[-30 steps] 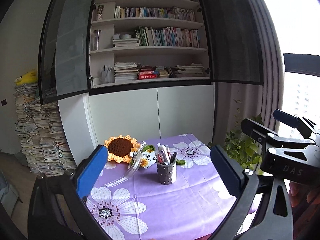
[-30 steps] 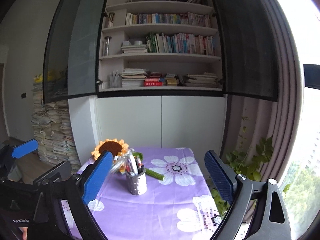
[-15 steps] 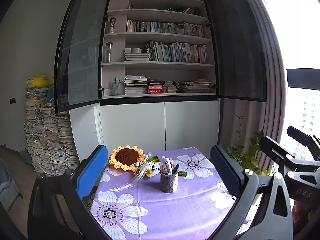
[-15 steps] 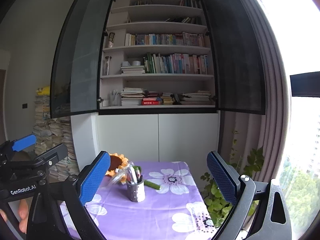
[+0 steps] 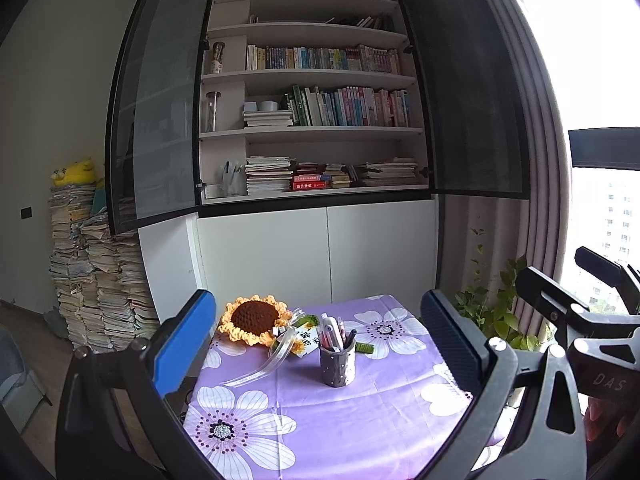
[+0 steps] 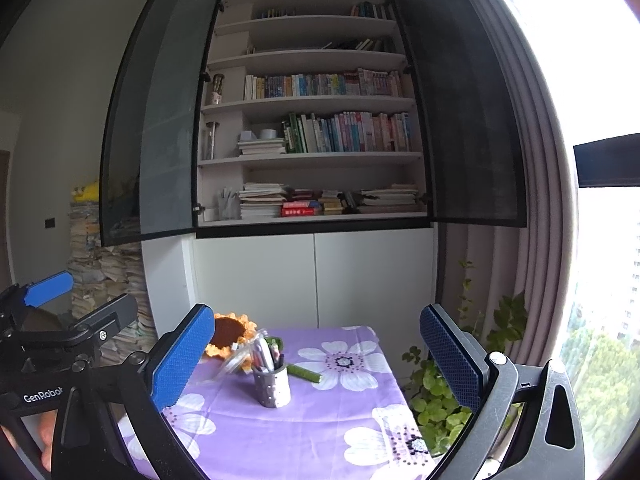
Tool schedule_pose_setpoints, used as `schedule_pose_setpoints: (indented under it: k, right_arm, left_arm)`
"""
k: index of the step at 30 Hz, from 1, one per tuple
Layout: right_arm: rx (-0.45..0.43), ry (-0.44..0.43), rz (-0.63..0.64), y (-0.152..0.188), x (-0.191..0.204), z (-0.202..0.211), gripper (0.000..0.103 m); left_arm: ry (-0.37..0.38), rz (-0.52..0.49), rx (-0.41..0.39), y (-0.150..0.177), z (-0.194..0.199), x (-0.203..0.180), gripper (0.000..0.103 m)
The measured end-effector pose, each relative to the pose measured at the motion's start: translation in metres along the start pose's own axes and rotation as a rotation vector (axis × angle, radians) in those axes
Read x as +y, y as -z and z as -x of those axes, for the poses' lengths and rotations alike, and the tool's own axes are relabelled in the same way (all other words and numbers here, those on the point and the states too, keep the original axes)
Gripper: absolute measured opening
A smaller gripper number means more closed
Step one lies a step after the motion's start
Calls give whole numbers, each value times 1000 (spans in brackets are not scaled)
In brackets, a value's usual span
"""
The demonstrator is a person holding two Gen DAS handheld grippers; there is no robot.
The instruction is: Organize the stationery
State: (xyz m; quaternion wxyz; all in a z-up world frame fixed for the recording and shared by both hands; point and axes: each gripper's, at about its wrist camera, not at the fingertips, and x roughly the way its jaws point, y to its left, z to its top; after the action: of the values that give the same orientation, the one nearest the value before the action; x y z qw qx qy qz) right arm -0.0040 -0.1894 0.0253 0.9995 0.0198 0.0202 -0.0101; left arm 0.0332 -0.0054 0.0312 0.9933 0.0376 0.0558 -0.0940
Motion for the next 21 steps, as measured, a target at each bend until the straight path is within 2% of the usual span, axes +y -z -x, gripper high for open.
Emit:
schedule_pose_setpoints:
  k: [21]
  right_arm:
    - [6, 1, 10, 1, 3, -4, 102]
  left_arm:
    - [-2, 15, 10, 4, -3, 12, 102]
